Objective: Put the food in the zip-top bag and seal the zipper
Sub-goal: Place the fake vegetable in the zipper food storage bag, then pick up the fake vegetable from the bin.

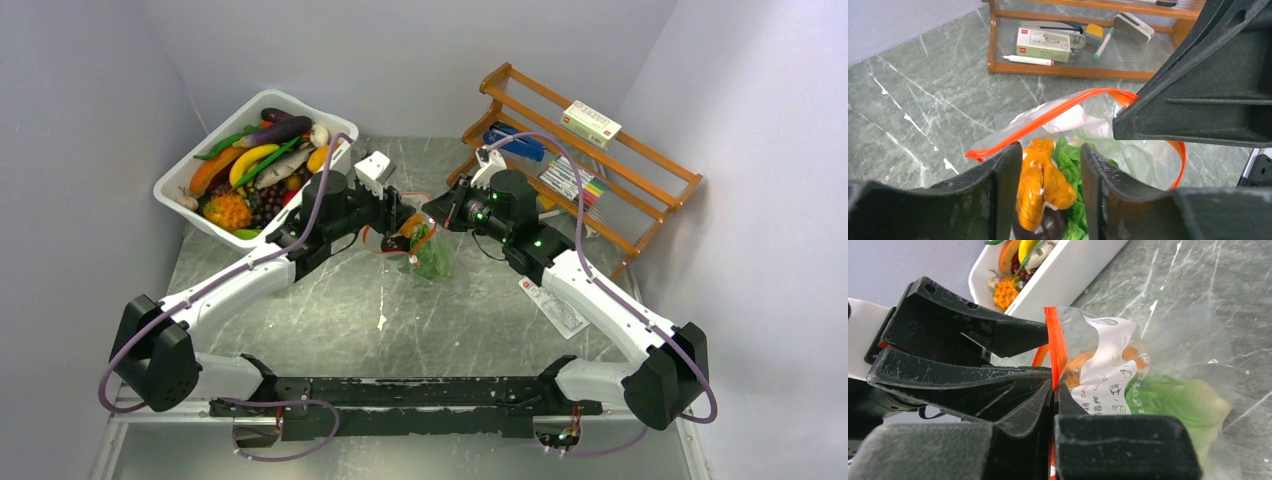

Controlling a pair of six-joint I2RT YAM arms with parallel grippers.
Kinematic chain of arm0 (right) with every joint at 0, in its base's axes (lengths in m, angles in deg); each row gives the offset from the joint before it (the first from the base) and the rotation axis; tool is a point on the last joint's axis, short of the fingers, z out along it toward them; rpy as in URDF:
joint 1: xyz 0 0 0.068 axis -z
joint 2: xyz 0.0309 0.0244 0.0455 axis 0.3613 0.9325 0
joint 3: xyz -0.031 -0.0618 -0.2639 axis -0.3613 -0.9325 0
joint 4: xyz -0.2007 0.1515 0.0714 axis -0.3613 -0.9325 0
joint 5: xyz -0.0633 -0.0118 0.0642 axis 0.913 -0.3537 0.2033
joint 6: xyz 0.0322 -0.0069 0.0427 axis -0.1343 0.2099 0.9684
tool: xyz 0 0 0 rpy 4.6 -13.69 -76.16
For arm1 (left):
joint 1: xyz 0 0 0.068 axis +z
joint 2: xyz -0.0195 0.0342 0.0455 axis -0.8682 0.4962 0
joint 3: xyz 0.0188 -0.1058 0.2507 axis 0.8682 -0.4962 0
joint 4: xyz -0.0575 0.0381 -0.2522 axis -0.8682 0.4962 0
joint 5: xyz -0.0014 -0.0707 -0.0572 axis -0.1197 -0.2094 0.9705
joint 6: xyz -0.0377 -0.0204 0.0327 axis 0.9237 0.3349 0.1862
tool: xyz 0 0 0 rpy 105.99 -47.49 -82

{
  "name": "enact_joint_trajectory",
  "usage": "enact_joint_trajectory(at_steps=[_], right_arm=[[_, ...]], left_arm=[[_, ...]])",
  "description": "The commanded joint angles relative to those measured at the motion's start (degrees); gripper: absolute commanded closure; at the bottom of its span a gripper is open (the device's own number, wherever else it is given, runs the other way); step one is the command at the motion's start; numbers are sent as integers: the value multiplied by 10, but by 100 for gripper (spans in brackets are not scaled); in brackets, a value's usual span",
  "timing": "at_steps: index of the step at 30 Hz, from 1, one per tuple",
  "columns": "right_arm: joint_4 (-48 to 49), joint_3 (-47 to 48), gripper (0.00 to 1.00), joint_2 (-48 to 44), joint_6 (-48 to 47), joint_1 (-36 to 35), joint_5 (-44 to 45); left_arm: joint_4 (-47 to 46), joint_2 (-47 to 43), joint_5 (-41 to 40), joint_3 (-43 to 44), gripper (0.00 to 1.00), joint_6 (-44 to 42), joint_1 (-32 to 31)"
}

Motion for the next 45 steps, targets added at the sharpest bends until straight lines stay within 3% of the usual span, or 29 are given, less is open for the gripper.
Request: enact_joint_trajectory(at_steps=[1,10,11,12,21,26,30,33,37,41,45], right_arm=[[31,1,100,-14,-2,-3,4],[34,-1,100,-13,1,-2,5],[34,-3,100,-14,1,-2,6],[35,-4,100,-16,0,-3,7],[32,-18,100,-29,-11,-2,14],[31,-22,100,-35,-18,-2,15],[34,-20,100,-39,-21,-3,13],[35,-21,100,-42,-24,-3,11],[35,-22,100,-42,-26,-3,8],[33,-21,100,-41,-26,-3,8],[31,-15,100,-41,-24,-2,14]], left_arm=[[11,-22,-12,10,51,-5,-5],[81,-32,-56,51,35,14,-5],[89,-34,-61,55,23,13,-5],[96,-35,-68,62,2,13,-5],[207,-36,-191,145,1,-11,5],[269,-21,-180,196,0,6,74],[292,-7,-145,212,23,19,173],[302,13,-142,227,33,20,217],[300,51,-99,246,43,36,279],[336,137,-66,322,53,48,325],[344,212,7,379,53,58,366]])
